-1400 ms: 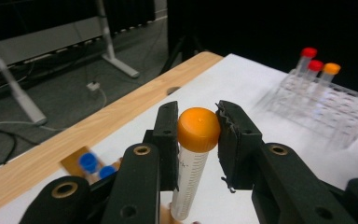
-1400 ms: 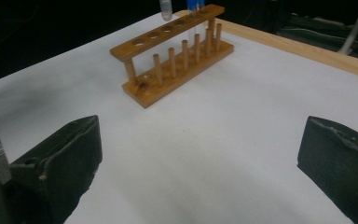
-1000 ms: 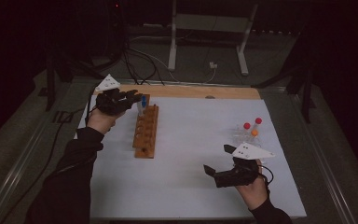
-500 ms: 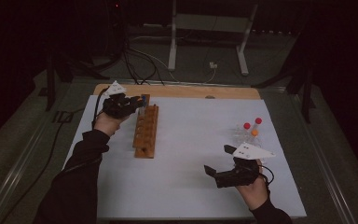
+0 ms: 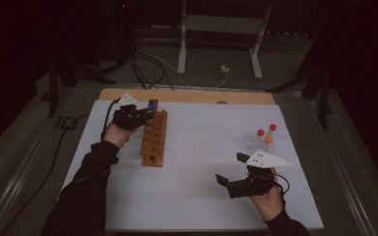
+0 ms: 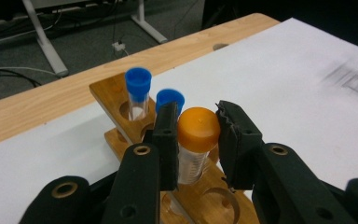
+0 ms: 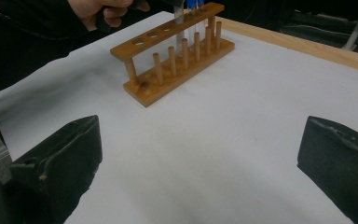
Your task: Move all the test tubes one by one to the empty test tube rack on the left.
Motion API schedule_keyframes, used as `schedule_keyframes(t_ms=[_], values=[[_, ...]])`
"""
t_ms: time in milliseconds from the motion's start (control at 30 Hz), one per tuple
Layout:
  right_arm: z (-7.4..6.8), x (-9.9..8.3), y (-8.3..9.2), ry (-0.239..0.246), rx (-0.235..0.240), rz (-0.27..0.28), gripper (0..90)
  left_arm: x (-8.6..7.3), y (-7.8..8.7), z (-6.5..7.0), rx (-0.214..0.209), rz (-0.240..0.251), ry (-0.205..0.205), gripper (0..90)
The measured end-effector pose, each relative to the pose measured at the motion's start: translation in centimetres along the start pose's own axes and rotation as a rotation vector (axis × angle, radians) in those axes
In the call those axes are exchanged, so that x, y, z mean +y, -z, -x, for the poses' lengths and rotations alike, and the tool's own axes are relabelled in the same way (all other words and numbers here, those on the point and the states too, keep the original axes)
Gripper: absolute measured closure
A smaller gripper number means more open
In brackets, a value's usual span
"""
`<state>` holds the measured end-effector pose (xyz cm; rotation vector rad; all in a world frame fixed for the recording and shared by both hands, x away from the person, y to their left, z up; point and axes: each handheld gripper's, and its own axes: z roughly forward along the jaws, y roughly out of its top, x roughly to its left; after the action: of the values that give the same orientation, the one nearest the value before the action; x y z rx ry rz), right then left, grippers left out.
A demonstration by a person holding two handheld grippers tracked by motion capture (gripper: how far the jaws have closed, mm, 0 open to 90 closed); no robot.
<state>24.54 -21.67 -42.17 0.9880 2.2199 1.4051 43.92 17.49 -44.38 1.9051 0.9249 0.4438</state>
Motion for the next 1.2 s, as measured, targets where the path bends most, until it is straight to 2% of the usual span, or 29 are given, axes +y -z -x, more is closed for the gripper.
schedule_keyframes(t_ms=[200, 333, 400, 467, 533, 667, 733, 767, 800, 900, 967, 1067, 1200], values=[[0.0, 0.0, 0.0, 0.0, 0.004, -0.001, 0.0, 0.0, -0.1, 0.1, -0.003, -0.005, -0.005, 71.1], [0.0, 0.0, 0.1, 0.002, 0.006, 0.004, 0.0, 0.0, -0.1, 0.0, -0.011, -0.011, 0.008, 70.5], [0.0, 0.1, 0.1, 0.002, 0.004, 0.005, 0.0, 0.1, 0.0, 0.2, -0.012, -0.029, -0.007, 69.1], [0.0, 0.1, 0.3, 0.001, 0.005, 0.008, 0.0, 0.1, 0.2, 0.5, -0.025, -0.031, -0.01, 59.0], [0.1, 0.2, 0.4, 0.005, 0.001, 0.012, 0.0, 0.2, 0.6, 0.9, -0.018, -0.033, -0.018, 48.3], [0.6, 0.4, 0.9, 0.006, -0.017, 0.02, 0.0, 0.3, 1.9, 1.7, -0.036, -0.023, -0.036, 29.7], [1.1, 0.6, 1.4, 0.0, -0.035, 0.03, 0.0, 0.3, 2.6, 2.2, -0.041, -0.023, -0.04, 21.2], [1.3, 0.7, 1.7, 0.0, -0.044, 0.035, 0.0, 0.3, 3.0, 2.4, -0.057, -0.018, -0.042, 15.8], [1.6, 0.7, 2.0, -0.006, -0.058, 0.042, 0.0, 0.2, 3.4, 2.8, -0.07, -0.014, -0.045, 14.6], [2.8, 0.8, 2.9, -0.016, -0.094, 0.057, 0.0, 0.0, 4.5, 3.8, -0.101, -0.011, -0.081, 2.8], [3.7, 0.7, 3.4, -0.027, -0.129, 0.067, 0.0, -0.3, 5.2, 4.5, -0.118, -0.006, -0.073, 2.6], [5.0, 0.5, 4.2, -0.045, -0.171, 0.076, 0.0, -0.8, 6.3, 5.6, -0.156, -0.003, -0.088, 1.5], [6.7, 0.0, 4.9, -0.055, -0.244, 0.061, 0.0, -1.8, 7.6, 7.2, -0.21, 0.005, -0.109, 1.5]])
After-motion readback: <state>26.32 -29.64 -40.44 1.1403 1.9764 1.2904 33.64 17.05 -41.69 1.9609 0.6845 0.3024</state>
